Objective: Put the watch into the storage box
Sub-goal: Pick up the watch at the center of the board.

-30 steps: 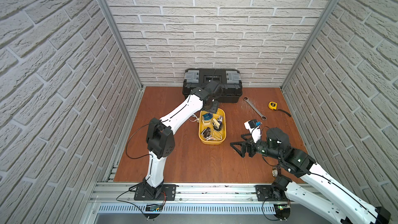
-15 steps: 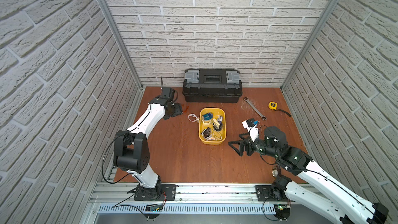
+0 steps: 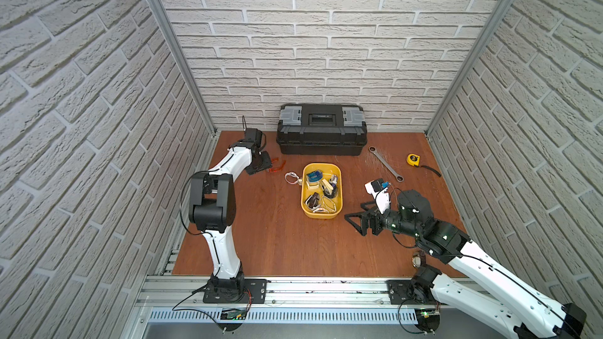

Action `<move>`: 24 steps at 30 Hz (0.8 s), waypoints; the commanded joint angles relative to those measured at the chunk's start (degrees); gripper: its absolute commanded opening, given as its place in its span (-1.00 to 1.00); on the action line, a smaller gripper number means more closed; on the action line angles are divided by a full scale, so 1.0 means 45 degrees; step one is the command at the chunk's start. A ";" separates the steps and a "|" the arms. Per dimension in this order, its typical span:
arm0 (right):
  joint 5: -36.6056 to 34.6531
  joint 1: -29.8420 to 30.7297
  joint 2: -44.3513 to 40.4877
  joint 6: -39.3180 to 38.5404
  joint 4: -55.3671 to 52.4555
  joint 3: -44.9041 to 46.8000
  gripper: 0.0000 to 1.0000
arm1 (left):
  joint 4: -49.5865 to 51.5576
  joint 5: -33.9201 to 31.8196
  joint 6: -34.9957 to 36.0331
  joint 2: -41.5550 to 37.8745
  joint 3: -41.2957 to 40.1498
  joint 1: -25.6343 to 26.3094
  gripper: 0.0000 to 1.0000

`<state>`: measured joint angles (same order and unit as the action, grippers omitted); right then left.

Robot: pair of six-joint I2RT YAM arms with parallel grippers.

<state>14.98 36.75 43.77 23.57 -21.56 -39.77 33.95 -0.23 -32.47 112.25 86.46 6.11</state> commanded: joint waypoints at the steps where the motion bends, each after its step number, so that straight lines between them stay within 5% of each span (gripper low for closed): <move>1: 0.0199 0.0016 0.0132 0.0035 0.0687 0.0092 1.00 | 0.0241 -0.0371 0.0279 0.0801 0.0893 -0.0087 0.18; 8: 0.0342 0.0016 0.0279 -0.0043 0.0538 -0.0038 1.00 | 0.0609 -0.0301 0.0522 0.2372 0.2347 0.0027 0.13; 18: 0.0313 0.0016 0.0220 -0.0004 0.0513 -0.0069 1.00 | 0.1221 -0.0102 0.0947 0.2609 0.2112 0.0400 -0.63; 24: 0.0357 0.0016 0.0183 0.0018 0.0475 -0.0140 1.00 | 0.1702 -0.0279 0.1470 0.1302 0.1051 0.0563 -0.78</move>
<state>15.77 36.75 45.17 23.57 -21.41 -39.77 37.95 -1.06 -27.81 121.97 93.65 7.86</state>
